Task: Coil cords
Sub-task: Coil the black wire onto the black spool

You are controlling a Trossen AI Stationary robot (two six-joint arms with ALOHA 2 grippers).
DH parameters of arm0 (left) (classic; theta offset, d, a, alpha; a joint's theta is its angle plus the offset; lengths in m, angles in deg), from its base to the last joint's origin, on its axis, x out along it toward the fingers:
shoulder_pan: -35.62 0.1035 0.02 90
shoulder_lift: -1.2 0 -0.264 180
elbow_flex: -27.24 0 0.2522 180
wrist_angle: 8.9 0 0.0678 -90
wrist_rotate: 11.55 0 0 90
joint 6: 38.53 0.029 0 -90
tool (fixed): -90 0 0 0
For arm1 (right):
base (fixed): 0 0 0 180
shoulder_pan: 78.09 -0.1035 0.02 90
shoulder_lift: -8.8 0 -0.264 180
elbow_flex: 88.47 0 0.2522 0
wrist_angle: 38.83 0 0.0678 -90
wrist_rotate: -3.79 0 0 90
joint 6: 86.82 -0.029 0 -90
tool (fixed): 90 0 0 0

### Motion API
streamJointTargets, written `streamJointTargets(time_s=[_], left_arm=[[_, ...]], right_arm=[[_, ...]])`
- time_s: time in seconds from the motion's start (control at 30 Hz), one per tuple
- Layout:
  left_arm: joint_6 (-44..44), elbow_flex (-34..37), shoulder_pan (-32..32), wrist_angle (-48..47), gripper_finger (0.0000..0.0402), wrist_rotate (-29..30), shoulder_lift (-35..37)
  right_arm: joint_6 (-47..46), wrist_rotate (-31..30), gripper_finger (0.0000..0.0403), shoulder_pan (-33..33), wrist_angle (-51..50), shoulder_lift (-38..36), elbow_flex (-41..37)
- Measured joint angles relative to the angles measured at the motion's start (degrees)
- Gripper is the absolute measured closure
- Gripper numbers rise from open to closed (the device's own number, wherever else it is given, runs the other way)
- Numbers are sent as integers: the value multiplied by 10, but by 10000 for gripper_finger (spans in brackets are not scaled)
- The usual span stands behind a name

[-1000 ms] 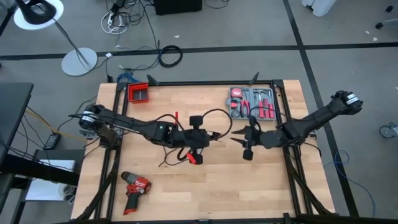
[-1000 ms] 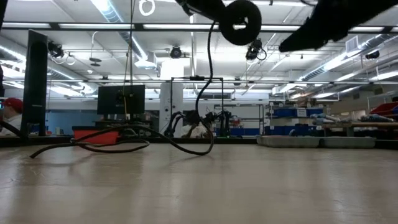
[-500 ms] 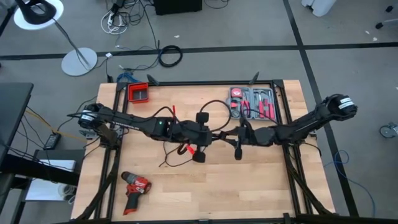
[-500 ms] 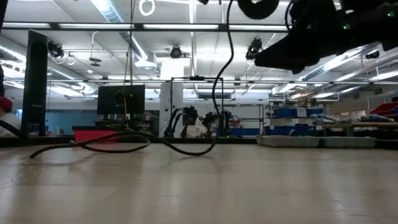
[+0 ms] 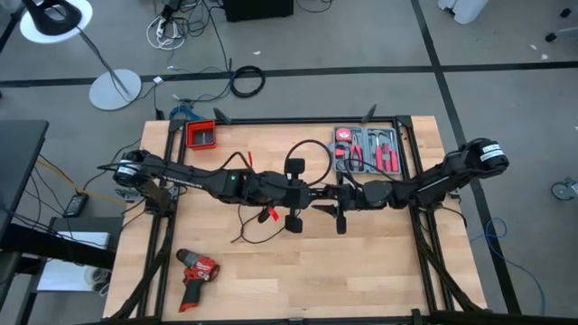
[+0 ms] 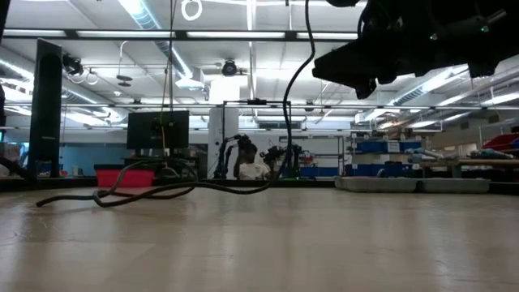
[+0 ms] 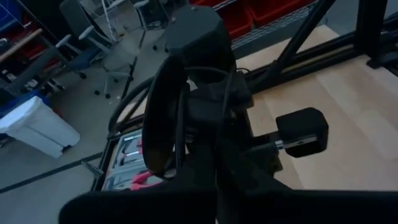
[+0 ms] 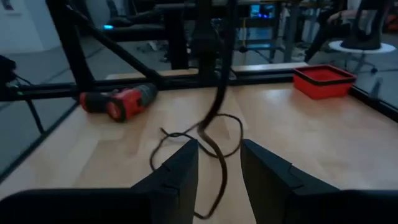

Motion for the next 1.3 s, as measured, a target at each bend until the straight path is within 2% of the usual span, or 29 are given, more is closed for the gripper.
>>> streamJointTargets(time_s=[0.2,0.5,0.6,0.7,0.77,0.9,1.07,1.17,1.3], left_arm=[[0,0,0,13,401,1,0],[0,0,0,20,401,3,0],[0,0,0,20,401,7,0],[0,0,-1,20,401,9,0],[0,0,-1,20,401,10,0],[-15,0,-3,-4,401,6,0],[-49,0,-7,-98,401,6,8],[-73,0,-8,-156,401,7,10],[-92,0,-10,-190,401,16,11]], right_arm=[[0,2,284,2,48,22,2],[5,16,292,1,44,22,19],[6,16,324,3,43,22,19],[7,17,383,4,43,22,19],[6,17,391,4,40,22,19],[-8,10,396,4,-45,13,20],[-22,-1,399,-10,-156,-22,20],[-15,-26,399,-24,-198,-51,20],[-15,-31,400,-39,-228,-89,20]])
